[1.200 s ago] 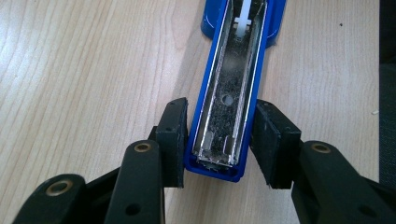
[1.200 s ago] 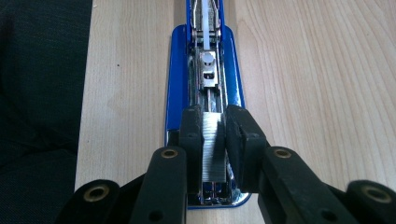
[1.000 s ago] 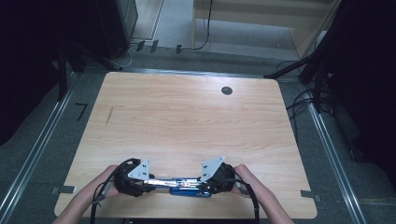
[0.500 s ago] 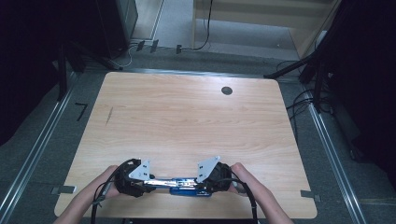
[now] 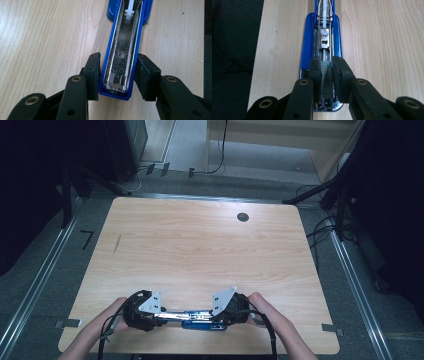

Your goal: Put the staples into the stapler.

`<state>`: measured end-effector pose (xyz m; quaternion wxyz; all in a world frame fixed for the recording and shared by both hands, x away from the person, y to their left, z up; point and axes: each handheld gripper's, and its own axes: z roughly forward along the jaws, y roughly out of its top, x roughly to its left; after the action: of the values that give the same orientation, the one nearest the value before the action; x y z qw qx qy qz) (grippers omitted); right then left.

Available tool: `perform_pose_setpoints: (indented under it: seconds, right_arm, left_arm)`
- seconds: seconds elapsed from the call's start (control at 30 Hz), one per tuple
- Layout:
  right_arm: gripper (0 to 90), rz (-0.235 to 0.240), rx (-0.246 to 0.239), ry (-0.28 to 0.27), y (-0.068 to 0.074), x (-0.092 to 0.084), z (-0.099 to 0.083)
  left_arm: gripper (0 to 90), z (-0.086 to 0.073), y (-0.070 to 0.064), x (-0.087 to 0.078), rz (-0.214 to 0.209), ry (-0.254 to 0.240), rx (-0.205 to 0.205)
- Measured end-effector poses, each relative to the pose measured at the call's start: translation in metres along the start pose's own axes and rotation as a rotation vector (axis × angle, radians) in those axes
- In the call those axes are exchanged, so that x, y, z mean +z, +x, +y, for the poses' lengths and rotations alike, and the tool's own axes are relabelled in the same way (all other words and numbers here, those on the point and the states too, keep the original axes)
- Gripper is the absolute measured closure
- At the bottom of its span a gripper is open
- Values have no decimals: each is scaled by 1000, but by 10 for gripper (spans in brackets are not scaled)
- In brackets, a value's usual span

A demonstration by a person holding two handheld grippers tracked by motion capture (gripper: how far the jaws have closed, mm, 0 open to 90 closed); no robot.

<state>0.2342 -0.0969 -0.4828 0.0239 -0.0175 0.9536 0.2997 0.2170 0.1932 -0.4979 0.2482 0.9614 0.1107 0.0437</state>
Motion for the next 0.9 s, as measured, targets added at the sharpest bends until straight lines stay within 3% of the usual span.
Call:
perform_pose_setpoints:
  seconds: [0.9]
  right_arm:
    - [797,-2,3,-4,2,2,1]
  left_arm:
    - [593,1,0,0,2,1,4]
